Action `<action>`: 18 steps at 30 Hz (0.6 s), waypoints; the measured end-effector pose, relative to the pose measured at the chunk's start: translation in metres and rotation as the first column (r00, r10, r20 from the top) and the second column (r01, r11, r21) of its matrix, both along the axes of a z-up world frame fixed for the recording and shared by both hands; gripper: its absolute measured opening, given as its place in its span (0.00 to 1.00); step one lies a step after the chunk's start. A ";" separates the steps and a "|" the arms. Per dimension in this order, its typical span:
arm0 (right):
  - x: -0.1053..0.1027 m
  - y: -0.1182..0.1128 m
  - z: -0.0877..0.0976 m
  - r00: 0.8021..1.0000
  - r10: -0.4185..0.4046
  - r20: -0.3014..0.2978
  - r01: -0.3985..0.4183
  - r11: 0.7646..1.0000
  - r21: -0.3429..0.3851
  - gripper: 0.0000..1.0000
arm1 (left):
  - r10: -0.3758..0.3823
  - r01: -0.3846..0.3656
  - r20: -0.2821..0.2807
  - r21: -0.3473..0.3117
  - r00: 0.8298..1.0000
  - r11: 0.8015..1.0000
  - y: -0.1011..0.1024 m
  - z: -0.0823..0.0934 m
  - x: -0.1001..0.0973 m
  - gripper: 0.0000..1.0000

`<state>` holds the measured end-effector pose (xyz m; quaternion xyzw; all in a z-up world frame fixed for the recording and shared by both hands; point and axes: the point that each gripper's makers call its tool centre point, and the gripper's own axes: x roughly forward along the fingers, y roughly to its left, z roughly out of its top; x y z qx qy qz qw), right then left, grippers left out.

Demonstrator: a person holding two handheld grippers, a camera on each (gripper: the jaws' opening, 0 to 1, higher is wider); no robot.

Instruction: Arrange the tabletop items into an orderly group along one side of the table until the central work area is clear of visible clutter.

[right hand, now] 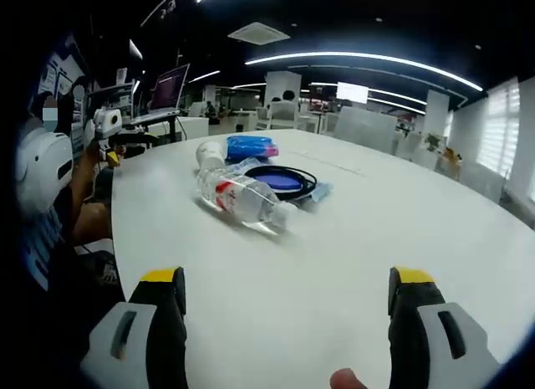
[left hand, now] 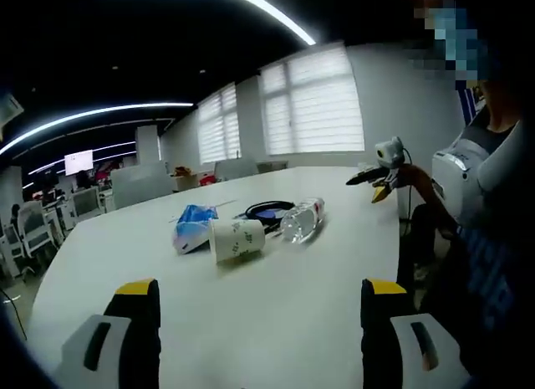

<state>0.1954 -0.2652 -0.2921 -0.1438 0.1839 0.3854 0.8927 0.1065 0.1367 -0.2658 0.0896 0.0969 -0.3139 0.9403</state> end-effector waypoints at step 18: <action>0.003 0.004 -0.001 1.000 0.014 0.000 -0.014 1.000 -0.002 0.98 | 0.014 -0.014 -0.014 0.017 1.000 1.000 0.003 -0.003 0.005 1.00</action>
